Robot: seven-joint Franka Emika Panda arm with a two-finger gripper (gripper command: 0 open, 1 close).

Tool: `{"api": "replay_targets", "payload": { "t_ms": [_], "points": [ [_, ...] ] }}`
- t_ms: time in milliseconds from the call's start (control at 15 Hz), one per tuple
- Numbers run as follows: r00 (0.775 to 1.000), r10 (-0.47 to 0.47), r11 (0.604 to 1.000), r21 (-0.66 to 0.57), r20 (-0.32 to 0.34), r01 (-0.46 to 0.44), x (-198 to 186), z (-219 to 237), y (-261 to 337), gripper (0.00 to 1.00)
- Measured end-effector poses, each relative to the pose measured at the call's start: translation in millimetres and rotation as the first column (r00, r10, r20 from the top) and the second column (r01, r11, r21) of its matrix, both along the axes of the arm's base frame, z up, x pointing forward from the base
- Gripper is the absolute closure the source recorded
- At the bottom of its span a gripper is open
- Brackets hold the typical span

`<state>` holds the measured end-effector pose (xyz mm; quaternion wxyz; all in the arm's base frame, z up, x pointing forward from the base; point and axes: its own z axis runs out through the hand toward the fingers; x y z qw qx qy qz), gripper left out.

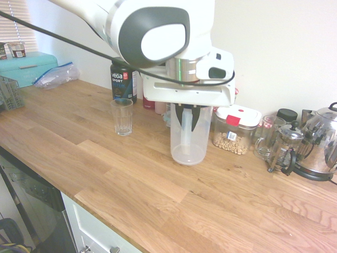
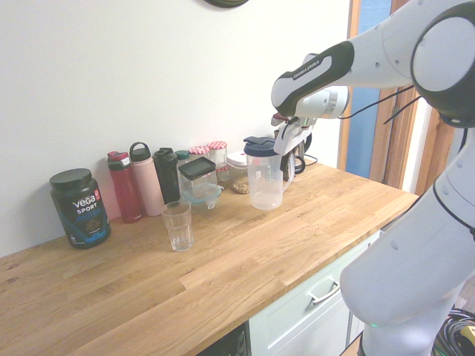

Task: Pour me some water

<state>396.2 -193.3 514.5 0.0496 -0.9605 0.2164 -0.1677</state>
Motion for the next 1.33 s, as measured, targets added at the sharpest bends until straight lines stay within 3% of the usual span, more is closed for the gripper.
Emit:
{"api": "replay_targets", "payload": {
  "t_ms": [267, 600, 1000, 1333],
  "points": [
    [0.974, 0.213, 0.975, -0.053, -0.074, -0.217, -21, 34, 24, 1.00],
    [0.923, 0.364, 0.909, -0.168, -0.126, -0.381, 2, 86, 84, 1.00],
    [0.874, 0.424, 0.846, -0.241, -0.235, -0.476, 22, 104, 154, 1.00],
    [0.849, 0.398, 0.814, -0.292, -0.347, -0.501, 60, 67, 209, 1.00]
  ]
}}
